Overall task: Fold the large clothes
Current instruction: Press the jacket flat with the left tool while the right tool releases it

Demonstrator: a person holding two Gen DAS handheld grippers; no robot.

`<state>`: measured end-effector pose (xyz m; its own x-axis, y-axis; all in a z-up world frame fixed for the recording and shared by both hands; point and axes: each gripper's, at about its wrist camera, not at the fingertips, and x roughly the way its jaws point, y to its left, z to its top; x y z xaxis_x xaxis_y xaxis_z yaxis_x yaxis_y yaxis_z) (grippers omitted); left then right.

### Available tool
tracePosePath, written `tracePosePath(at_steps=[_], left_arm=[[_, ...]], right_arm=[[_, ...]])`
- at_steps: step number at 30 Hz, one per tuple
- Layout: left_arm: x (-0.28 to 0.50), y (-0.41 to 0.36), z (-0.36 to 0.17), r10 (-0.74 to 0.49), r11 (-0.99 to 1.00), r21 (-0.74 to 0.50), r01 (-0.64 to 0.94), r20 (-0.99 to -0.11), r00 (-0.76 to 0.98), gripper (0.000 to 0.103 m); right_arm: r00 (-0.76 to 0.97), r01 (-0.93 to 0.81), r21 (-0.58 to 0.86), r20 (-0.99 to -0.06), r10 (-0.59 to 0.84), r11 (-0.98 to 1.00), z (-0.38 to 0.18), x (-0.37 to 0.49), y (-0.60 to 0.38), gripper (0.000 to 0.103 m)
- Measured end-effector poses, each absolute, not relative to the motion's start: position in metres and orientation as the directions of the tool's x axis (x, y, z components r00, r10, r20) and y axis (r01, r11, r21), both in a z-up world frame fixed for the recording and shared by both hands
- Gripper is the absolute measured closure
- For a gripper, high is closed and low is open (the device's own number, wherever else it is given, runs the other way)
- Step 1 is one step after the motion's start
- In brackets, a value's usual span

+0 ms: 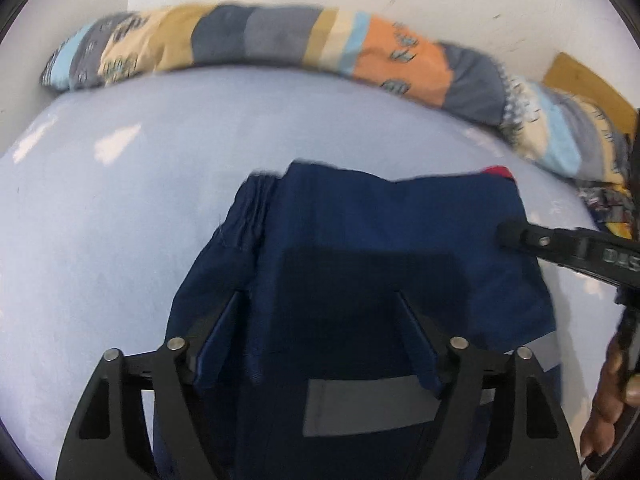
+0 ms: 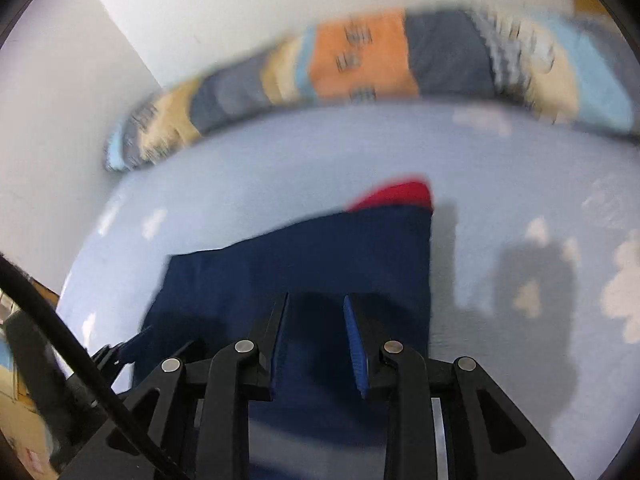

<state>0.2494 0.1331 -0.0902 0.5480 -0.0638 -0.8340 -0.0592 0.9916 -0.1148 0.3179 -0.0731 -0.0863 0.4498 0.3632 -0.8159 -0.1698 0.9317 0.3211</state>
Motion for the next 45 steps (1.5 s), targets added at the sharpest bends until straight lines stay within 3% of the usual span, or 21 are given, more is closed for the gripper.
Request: tracePosePath(at_steps=[5,9,12,15,20,24,28,31,35,38,42,45], left_arm=[[0.253,0.135,-0.095,-0.073,0.991,-0.122,-0.057,-0.844,0.532,0.025],[0.24,0.14,-0.087,-0.113,0.983,-0.172,-0.064,-0.842,0.528,0.025],[0.218,0.146,-0.076,-0.133,0.976,-0.203,-0.082,-0.846,0.516,0.025],[0.194,0.143,-0.065,-0.119,0.981,-0.181,-0.072,-0.849,0.515,0.025],[0.132,0.128,-0.055,-0.076,0.997,-0.078,0.019,-0.848,0.524,0.025],[0.086,0.122,-0.058,-0.009,0.998,0.025,0.058,-0.848,0.53,0.025],[0.072,0.136,-0.074,-0.002,0.999,0.017,0.035,-0.879,0.476,0.025],[0.077,0.151,-0.086,-0.058,0.996,-0.079,-0.028,-0.892,0.448,0.017],[0.081,0.152,-0.095,-0.053,0.994,-0.089,-0.063,-0.897,0.438,0.01],[0.08,0.148,-0.092,-0.026,0.996,-0.061,-0.064,-0.891,0.453,0.01],[0.077,0.143,-0.069,0.025,0.999,-0.002,-0.051,-0.85,0.525,0.013],[0.069,0.141,-0.045,-0.001,0.998,-0.036,-0.044,-0.784,0.621,0.013]], right_arm=[[0.4,-0.117,0.327,-0.849,0.345,0.938,-0.123,0.335,-0.073,0.073],[0.425,-0.126,0.354,-0.825,0.373,0.927,-0.092,0.313,-0.082,0.07],[0.445,-0.153,0.371,-0.802,0.399,0.916,-0.064,0.279,-0.089,0.06],[0.451,-0.177,0.36,-0.798,0.401,0.916,-0.046,0.228,-0.092,0.055],[0.394,-0.25,0.36,-0.81,0.434,0.899,-0.05,0.141,-0.085,0.055],[0.378,-0.246,0.345,-0.826,0.418,0.906,-0.055,0.106,-0.079,0.055],[0.371,-0.238,0.352,-0.829,0.419,0.905,-0.056,0.095,-0.076,0.055],[0.303,-0.203,0.379,-0.852,0.426,0.903,-0.076,0.099,-0.072,0.055],[0.286,-0.162,0.351,-0.878,0.384,0.922,-0.101,0.104,-0.064,0.05],[0.283,-0.19,0.342,-0.879,0.384,0.921,-0.098,0.102,-0.057,0.039],[0.309,-0.216,0.37,-0.852,0.423,0.903,-0.077,0.102,-0.06,0.039],[0.38,-0.258,0.357,-0.817,0.435,0.898,-0.05,0.096,-0.064,0.039]])
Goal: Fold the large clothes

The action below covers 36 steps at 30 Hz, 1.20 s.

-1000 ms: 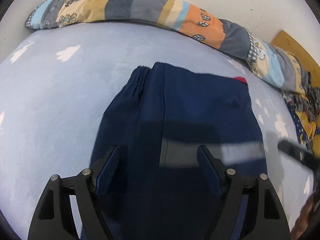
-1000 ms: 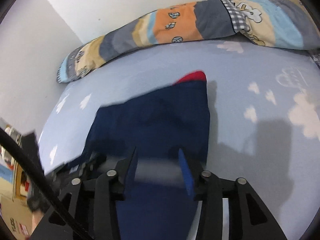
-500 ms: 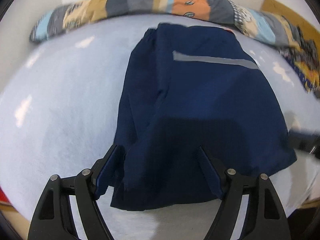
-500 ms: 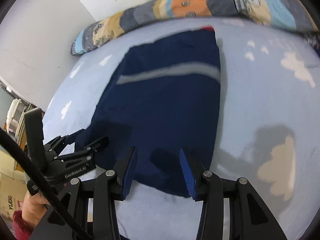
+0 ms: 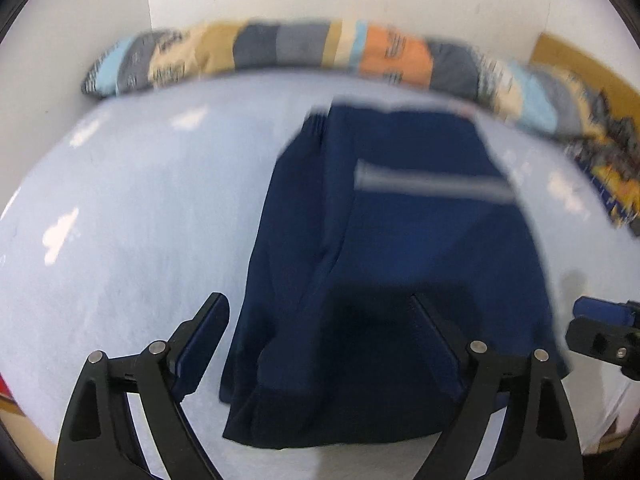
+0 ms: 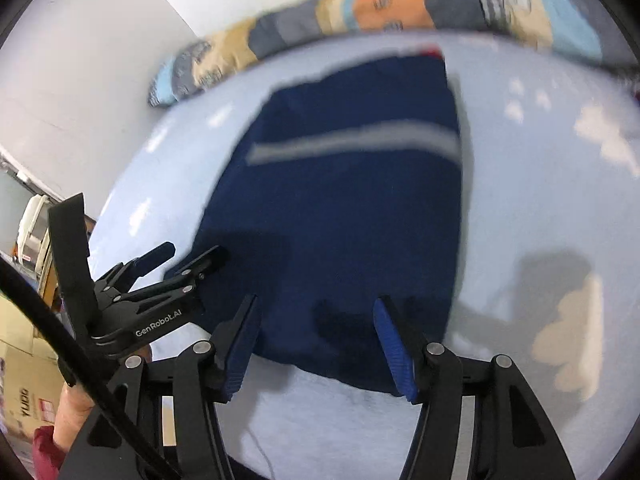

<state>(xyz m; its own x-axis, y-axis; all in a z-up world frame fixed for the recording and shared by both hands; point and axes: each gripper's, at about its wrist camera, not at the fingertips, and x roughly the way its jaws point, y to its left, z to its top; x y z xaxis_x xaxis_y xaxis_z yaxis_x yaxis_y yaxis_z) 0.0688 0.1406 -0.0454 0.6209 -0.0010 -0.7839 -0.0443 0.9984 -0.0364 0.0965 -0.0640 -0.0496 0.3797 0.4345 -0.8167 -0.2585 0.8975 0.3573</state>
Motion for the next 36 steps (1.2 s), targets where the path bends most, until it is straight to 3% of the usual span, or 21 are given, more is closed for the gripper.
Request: tracePosePath(at_steps=[5,8,10,12,28,32,36], left_arm=[[0.073,0.123,-0.038,-0.064,0.996,-0.087,-0.003,-0.755,0.653,0.013],[0.084,0.115,-0.058,-0.064,0.997,-0.076,0.004,-0.809,0.584,0.013],[0.091,0.114,-0.082,0.016,1.0,0.007,-0.019,-0.865,0.501,0.013],[0.091,0.115,-0.089,0.019,1.0,0.02,-0.004,-0.866,0.499,0.011],[0.083,0.13,-0.064,-0.026,0.998,-0.056,-0.036,-0.828,0.561,0.011],[0.081,0.146,-0.051,-0.011,0.99,-0.094,-0.107,-0.797,0.604,0.011],[0.085,0.174,-0.062,-0.022,0.964,-0.167,-0.207,-0.826,0.564,0.011]], right_arm=[[0.389,-0.235,0.378,-0.808,0.443,0.896,-0.048,0.099,-0.072,0.039],[0.305,-0.173,0.457,-0.818,0.488,0.873,-0.071,0.108,-0.076,0.039],[0.252,-0.12,0.505,-0.817,0.519,0.855,-0.091,0.112,-0.079,0.039],[0.25,-0.092,0.526,-0.81,0.531,0.846,-0.101,0.113,-0.082,0.038],[0.262,-0.126,0.496,-0.819,0.511,0.859,-0.095,0.115,-0.081,0.038],[0.337,-0.145,0.467,-0.806,0.487,0.873,-0.076,0.116,-0.089,0.038],[0.383,-0.114,0.414,-0.821,0.424,0.903,-0.075,0.124,-0.102,0.038]])
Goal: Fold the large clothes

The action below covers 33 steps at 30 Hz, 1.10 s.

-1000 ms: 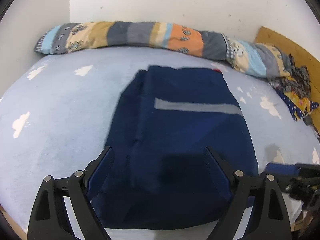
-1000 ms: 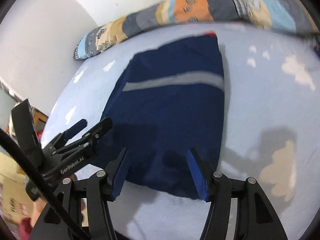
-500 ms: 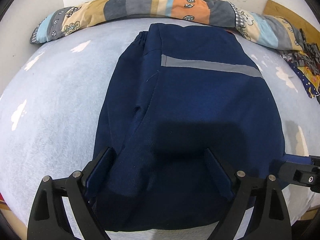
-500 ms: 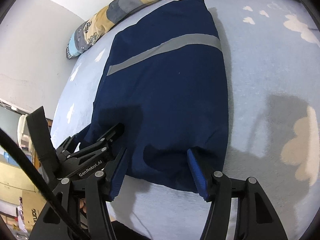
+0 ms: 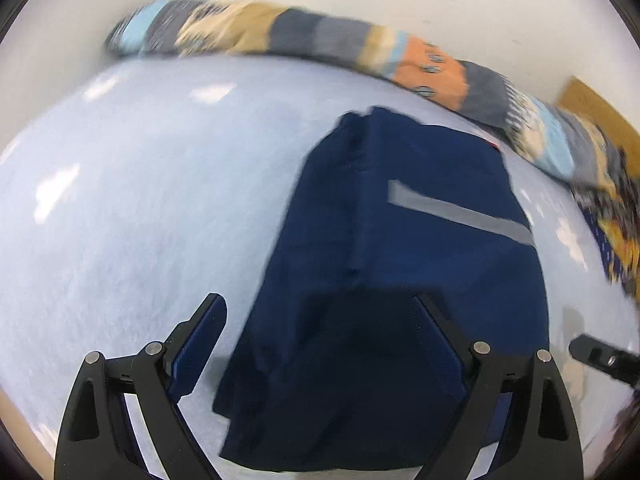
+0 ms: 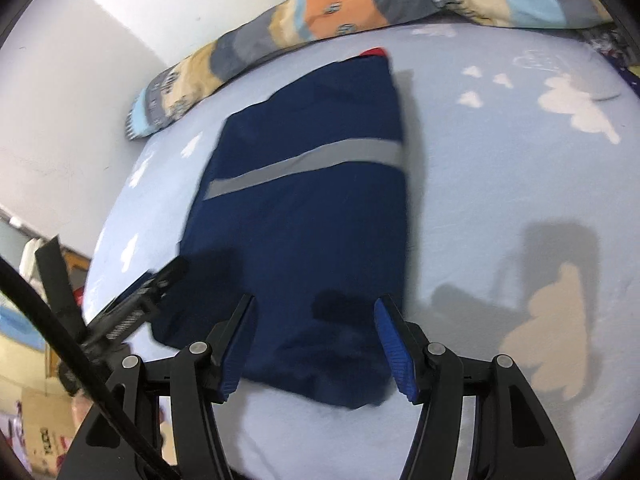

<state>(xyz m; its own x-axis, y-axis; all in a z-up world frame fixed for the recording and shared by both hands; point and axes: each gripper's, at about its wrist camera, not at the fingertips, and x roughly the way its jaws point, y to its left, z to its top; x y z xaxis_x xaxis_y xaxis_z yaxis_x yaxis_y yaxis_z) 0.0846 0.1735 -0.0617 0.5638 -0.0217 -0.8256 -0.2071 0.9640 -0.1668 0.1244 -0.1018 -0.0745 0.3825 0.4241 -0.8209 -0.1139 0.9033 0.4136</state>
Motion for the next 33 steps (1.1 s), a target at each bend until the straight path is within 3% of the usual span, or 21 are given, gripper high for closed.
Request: tracePosePath(at_steps=[7,11,16,23,27,33], left_arm=[[0.09,0.187,-0.097,-0.134,0.928,-0.267,-0.258,-0.889,0.438,0.011],[0.091,0.178,-0.095,-0.1,0.948,-0.22,-0.228,-0.891,0.443,0.011],[0.09,0.179,-0.081,-0.077,0.953,-0.209,-0.218,-0.866,0.494,0.011],[0.089,0.206,-0.076,-0.109,0.91,-0.296,-0.29,-0.846,0.523,0.011],[0.091,0.211,-0.095,-0.223,0.87,-0.392,-0.298,-0.853,0.471,0.011],[0.095,0.189,-0.097,-0.188,0.916,-0.318,-0.244,-0.879,0.439,0.011]], right_arm=[[0.279,-0.062,0.455,-0.847,0.453,0.888,-0.112,0.137,-0.1,0.035],[0.298,-0.125,0.378,-0.868,0.398,0.917,-0.109,0.134,-0.084,0.03],[0.298,-0.116,0.402,-0.858,0.418,0.908,-0.105,0.136,-0.092,0.03],[0.352,-0.053,0.429,-0.837,0.419,0.902,-0.094,0.148,-0.115,0.03],[0.335,-0.004,0.45,-0.841,0.425,0.893,-0.103,0.153,-0.122,0.03],[0.268,-0.022,0.48,-0.842,0.468,0.877,-0.118,0.151,-0.106,0.03]])
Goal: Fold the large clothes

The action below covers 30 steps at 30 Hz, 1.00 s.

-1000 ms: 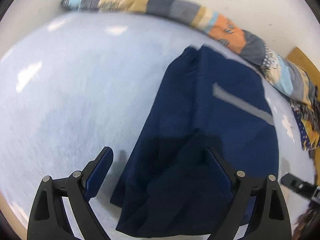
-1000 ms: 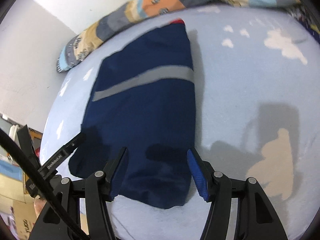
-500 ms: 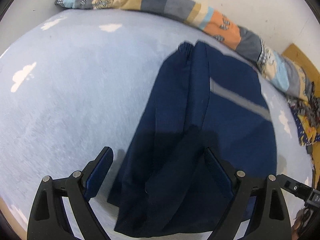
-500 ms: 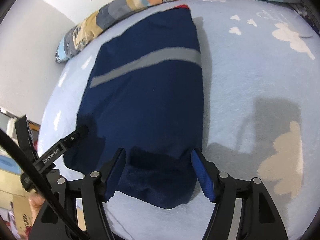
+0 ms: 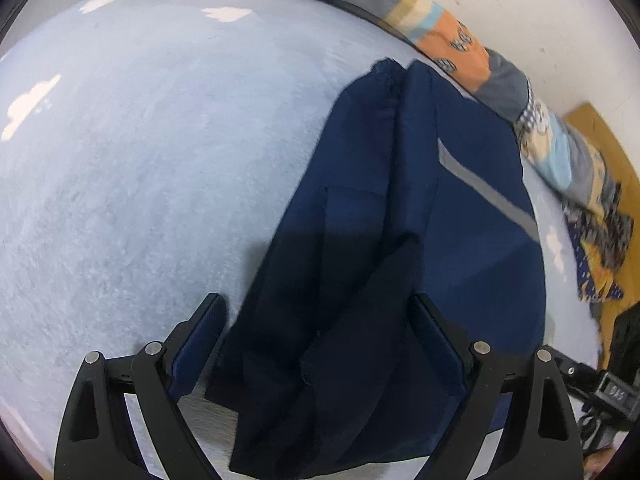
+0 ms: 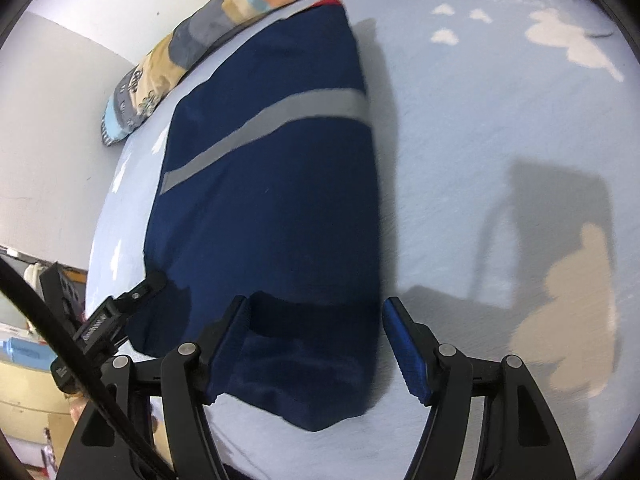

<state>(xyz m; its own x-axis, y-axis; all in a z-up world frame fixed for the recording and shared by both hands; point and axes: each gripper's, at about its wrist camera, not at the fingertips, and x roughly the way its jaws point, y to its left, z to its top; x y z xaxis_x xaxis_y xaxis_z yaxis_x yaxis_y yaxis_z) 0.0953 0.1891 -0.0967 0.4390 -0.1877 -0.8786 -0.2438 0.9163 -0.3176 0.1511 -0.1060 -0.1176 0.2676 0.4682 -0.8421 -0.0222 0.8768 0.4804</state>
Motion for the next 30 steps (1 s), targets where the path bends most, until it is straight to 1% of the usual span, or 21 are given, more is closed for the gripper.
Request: tracePosePath(at_steps=[3,21,24,28,30], left_arm=[[0.097,0.183,-0.096,-0.175,0.928,-0.295,-0.226,-0.884,0.434,0.011],[0.095,0.188,-0.098,-0.191,0.921,-0.313,-0.233,-0.882,0.43,0.011],[0.099,0.194,-0.094,-0.21,0.906,-0.346,-0.246,-0.869,0.448,0.011],[0.107,0.208,-0.102,-0.304,0.847,-0.451,-0.283,-0.846,0.438,0.011],[0.109,0.212,-0.105,-0.328,0.836,-0.473,-0.279,-0.837,0.438,0.01]], right_arm=[[0.266,-0.037,0.468,-0.847,0.461,0.883,-0.118,0.15,-0.102,0.028],[0.24,0.012,0.524,-0.828,0.506,0.852,-0.127,0.154,-0.107,0.023],[0.24,0.01,0.526,-0.827,0.509,0.85,-0.128,0.155,-0.107,0.022],[0.245,0.009,0.541,-0.817,0.522,0.841,-0.133,0.162,-0.108,0.022],[0.244,0.017,0.555,-0.809,0.535,0.832,-0.137,0.165,-0.112,0.021]])
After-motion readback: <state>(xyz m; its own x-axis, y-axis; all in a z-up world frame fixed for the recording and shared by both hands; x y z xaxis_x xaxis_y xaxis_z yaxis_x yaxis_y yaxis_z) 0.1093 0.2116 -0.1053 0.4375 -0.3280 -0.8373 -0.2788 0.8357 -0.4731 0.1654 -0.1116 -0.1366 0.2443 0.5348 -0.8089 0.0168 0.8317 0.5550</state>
